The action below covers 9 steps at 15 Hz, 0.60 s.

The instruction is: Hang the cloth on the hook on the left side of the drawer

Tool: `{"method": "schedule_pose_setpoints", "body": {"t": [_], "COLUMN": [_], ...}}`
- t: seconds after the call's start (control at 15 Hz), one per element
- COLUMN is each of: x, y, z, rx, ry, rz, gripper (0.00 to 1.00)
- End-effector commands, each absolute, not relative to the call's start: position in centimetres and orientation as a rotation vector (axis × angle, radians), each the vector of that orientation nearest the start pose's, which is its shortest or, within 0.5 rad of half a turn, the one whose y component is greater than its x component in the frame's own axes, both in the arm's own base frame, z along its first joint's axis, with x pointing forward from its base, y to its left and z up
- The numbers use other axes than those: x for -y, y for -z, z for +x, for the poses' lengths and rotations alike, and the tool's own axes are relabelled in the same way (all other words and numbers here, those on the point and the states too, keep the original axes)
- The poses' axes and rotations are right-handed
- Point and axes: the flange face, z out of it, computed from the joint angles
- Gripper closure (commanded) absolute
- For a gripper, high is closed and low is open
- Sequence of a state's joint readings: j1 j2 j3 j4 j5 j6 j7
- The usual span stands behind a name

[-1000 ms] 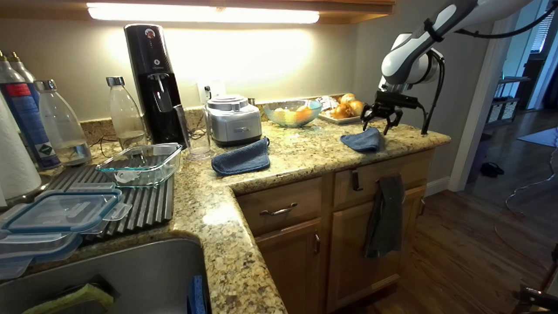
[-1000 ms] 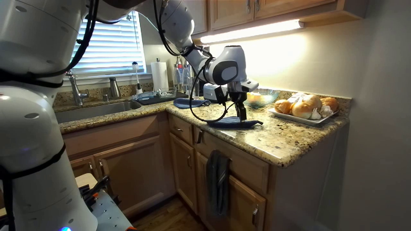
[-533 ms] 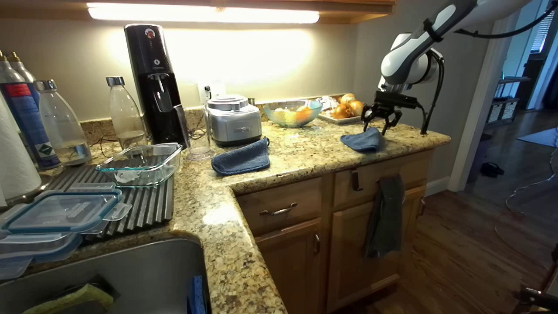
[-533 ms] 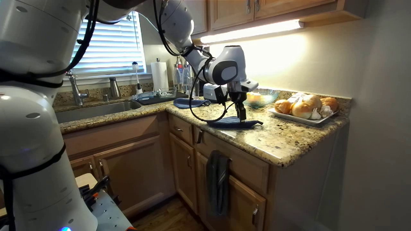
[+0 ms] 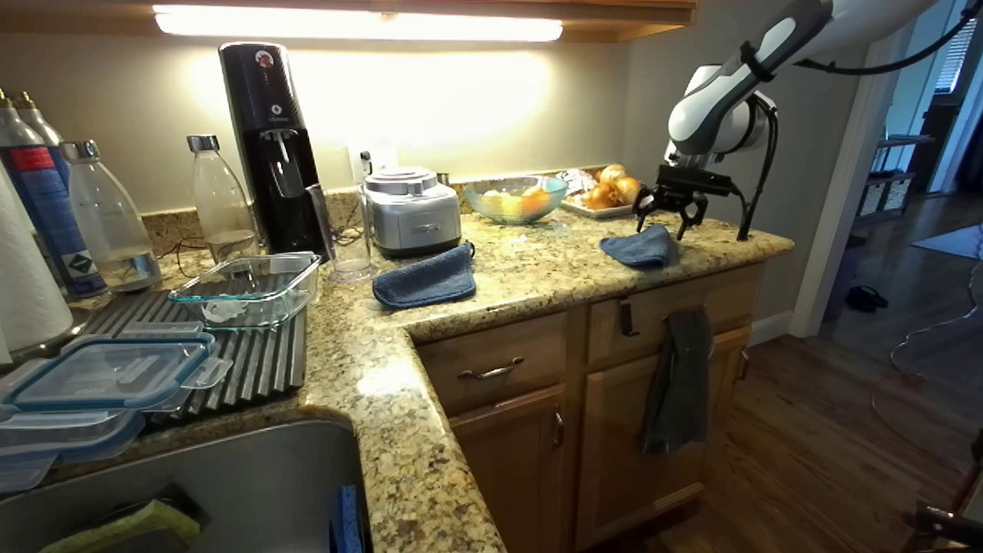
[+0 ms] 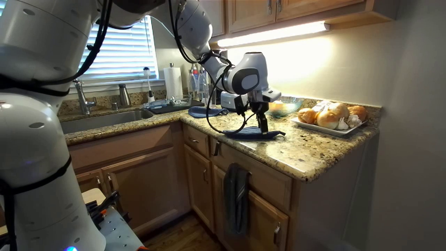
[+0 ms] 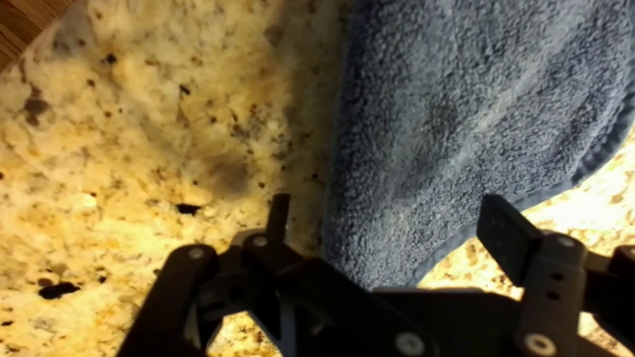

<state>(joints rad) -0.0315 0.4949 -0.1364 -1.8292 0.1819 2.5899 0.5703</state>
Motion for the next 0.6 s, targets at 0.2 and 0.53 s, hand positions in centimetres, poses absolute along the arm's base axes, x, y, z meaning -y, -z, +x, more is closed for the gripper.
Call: {"method": "schedule_pose_setpoints", "body": {"t": [0.2, 0.53], "x": [11.05, 11.38], "y": [-29.10, -29.46], "z": [67.53, 67.54], "rx": [-1.298, -1.294], "ry": [0.411, 0.426], "rz": [-2.727, -2.724], "gripper": [0.52, 0.84]}}
